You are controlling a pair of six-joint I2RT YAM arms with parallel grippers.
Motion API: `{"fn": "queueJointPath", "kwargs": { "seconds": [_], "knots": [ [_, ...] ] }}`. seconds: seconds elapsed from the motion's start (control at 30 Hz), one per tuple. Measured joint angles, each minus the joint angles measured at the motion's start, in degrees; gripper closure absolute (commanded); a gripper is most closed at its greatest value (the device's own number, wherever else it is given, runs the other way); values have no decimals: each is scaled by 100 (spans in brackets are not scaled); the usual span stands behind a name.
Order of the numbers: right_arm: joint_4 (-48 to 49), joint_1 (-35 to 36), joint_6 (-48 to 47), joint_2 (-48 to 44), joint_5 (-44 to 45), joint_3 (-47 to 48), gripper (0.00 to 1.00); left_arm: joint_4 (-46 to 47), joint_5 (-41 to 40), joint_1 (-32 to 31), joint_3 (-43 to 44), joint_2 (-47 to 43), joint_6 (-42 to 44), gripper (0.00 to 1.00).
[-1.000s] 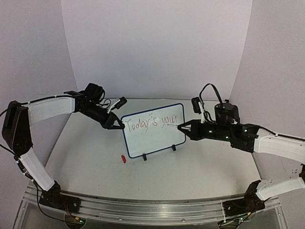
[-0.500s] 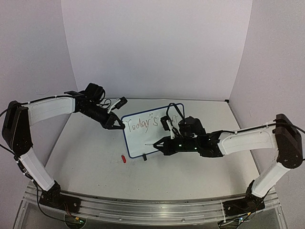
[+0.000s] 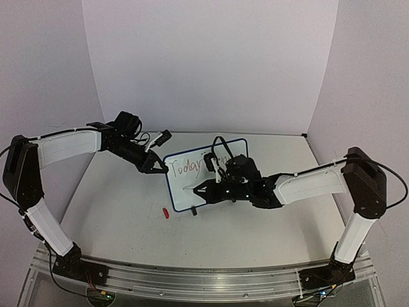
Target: Write a sentence on the whiteboard
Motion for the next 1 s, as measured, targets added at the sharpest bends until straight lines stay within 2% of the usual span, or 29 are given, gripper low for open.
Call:
{"fn": "queueJointPath", "kwargs": {
  "seconds": [1.0],
  "knots": [
    [28,59,129,456,-41,274,100,2,-15,-5,0,0,-2,100]
  ]
}}
